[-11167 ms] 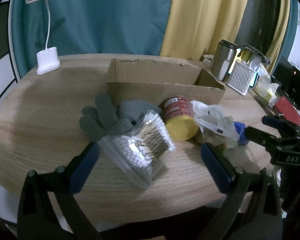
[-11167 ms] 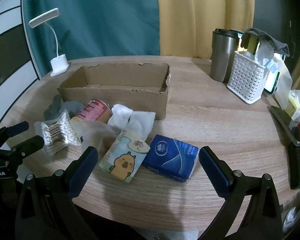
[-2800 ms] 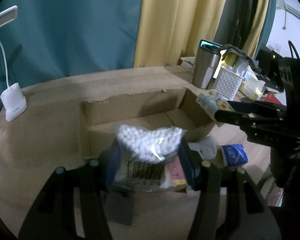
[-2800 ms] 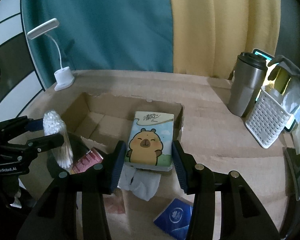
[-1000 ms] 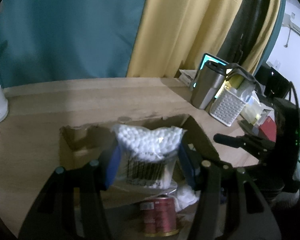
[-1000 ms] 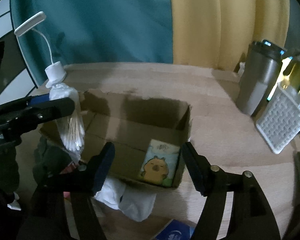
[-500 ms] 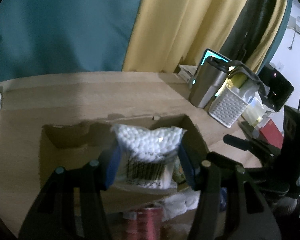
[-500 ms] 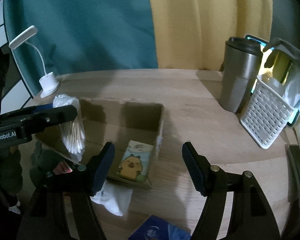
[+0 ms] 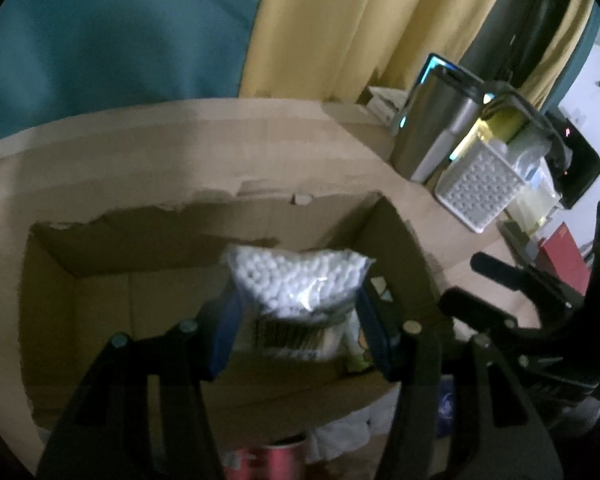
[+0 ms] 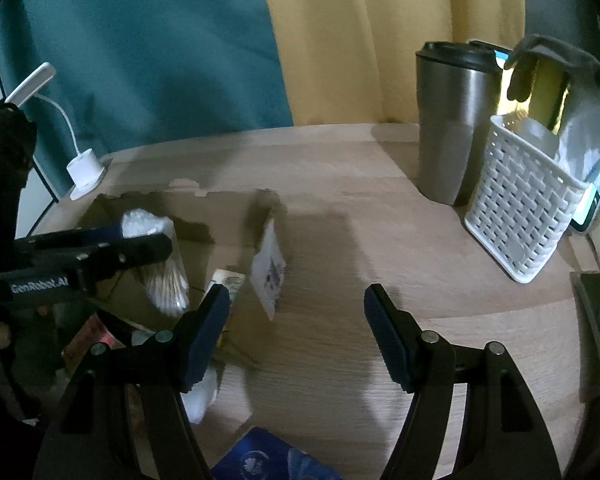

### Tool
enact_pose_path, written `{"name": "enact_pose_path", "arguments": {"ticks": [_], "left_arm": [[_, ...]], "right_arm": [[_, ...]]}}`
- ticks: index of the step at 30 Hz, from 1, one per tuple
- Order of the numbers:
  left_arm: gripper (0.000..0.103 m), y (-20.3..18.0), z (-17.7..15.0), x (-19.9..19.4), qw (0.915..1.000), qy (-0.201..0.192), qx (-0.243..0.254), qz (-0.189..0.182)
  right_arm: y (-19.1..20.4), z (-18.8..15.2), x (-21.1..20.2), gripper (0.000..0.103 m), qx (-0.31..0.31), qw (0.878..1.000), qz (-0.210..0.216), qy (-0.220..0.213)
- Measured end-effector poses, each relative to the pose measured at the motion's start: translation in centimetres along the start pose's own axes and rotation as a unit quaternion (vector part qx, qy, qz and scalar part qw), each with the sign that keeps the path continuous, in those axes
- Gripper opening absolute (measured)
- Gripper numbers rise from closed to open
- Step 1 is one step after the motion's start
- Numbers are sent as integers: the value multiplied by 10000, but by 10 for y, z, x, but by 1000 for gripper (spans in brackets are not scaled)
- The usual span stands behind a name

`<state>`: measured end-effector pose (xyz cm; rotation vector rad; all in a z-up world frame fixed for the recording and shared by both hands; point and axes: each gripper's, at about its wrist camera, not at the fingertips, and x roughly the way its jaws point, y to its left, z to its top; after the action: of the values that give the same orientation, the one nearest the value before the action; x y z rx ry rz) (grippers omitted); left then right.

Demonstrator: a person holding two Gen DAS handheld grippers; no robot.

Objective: Organize objects
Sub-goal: 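Lower the capybara pack into the box with the right gripper while the left releases the swab bag there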

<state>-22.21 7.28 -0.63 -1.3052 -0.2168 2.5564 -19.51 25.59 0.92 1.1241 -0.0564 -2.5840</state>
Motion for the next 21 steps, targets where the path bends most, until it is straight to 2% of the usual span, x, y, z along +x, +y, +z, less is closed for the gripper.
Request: {"name": "enact_pose_path", "arguments": {"ticks": [10, 11, 12, 14, 21], "left_arm": [[59, -1, -2, 18, 9993, 362, 19, 34], [61, 0, -2, 19, 9992, 400, -21, 21], [67, 1, -2, 19, 9991, 421, -45, 18], [74, 2, -3, 17, 9991, 419, -92, -12], [74, 3, -4, 3, 9997, 252, 2, -42]], "right_arm": [[-3, 2, 4, 73, 20, 10000, 95, -21], [-3, 2, 3, 73, 16, 10000, 89, -22], [-2, 3, 4, 73, 8, 10000, 83, -23], [-1, 3, 4, 73, 9, 10000, 74, -20], [3, 5, 5, 73, -41, 10000, 72, -21]]}}
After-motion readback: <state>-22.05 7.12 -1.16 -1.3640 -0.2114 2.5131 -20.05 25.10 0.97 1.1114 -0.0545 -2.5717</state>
